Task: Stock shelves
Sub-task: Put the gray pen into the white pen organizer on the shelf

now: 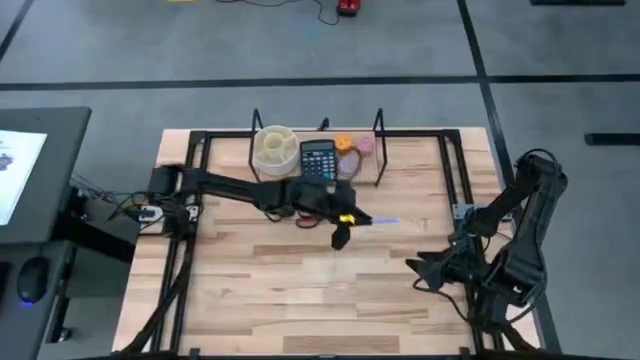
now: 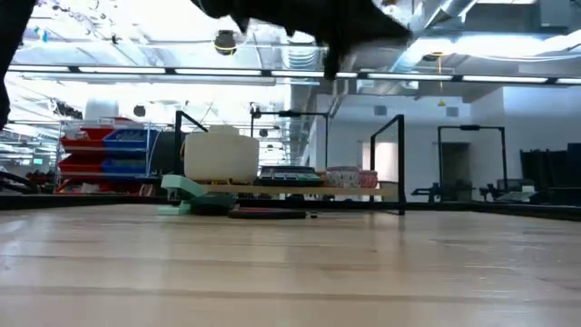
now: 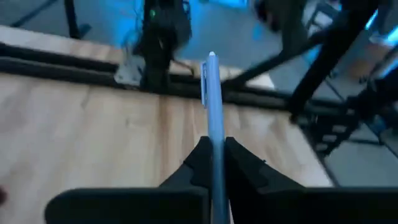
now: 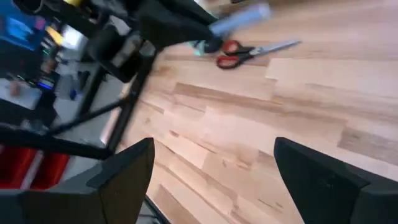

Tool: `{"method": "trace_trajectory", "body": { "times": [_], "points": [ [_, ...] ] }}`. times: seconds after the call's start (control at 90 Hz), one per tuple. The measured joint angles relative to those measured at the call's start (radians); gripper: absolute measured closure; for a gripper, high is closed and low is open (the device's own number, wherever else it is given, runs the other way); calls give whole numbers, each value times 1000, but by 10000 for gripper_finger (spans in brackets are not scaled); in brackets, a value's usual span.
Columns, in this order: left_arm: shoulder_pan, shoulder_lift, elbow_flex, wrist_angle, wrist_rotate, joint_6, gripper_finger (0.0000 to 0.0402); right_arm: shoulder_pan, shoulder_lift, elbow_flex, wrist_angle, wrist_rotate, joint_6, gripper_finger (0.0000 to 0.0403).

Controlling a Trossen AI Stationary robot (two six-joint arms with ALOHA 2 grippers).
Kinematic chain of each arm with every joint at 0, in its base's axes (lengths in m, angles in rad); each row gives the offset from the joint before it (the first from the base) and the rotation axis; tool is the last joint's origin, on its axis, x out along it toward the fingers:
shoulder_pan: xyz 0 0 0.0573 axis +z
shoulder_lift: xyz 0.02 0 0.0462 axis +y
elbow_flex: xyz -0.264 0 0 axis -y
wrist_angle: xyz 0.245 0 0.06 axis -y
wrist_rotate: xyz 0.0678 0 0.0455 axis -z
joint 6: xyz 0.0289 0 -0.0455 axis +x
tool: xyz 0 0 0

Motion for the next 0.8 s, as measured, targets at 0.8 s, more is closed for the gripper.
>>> {"method": "trace_trajectory", "body": {
  "times": [0.8],
  "points": [
    [5,-243,2,127,-69,-137,401,-402,-5,247,679,144,-1274,84]
  ]
}}
